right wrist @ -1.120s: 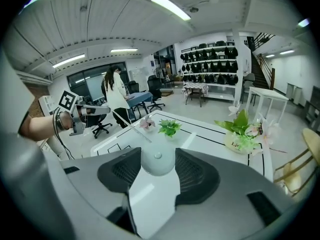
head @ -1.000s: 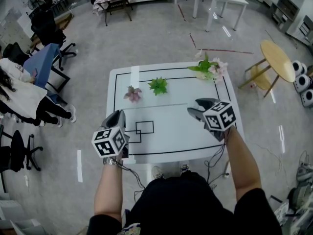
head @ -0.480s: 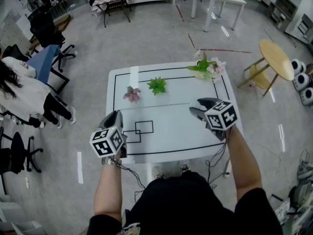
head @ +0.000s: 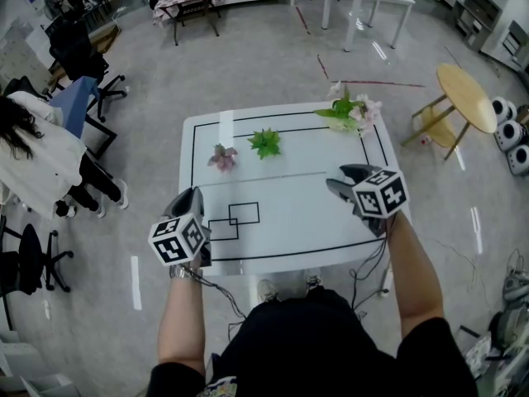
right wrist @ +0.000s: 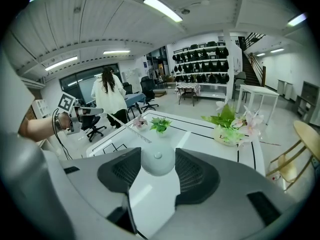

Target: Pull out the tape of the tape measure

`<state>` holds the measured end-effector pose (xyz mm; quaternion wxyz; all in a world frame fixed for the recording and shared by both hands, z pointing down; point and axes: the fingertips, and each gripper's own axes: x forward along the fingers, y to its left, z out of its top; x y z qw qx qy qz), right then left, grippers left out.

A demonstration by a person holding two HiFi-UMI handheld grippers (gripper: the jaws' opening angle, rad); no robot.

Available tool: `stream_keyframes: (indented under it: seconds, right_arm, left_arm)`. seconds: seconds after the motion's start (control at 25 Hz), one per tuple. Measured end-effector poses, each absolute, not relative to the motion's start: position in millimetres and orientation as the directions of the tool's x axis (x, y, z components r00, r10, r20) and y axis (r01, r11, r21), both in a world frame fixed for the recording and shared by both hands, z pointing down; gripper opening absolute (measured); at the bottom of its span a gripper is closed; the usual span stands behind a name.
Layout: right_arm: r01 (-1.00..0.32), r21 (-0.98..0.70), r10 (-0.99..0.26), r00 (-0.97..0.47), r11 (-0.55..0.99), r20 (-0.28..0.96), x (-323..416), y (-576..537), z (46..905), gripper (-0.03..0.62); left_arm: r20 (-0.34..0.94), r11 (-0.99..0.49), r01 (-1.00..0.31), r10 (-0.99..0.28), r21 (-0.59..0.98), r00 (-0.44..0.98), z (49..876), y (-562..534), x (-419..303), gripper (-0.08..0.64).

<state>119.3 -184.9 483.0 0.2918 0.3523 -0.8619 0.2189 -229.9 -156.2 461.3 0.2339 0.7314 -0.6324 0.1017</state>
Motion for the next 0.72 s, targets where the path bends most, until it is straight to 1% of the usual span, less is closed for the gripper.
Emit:
stream_keyframes:
  seconds: [0.72]
  right_arm:
    - [-0.75,-0.188,-0.476,-0.57,0.634,0.67,125.0,-187.0,496.8,0.213]
  left_arm:
    - [0.469,-0.086,-0.971,-0.864,0.222,0.184,476.5,-158.9,-229.9,0.043]
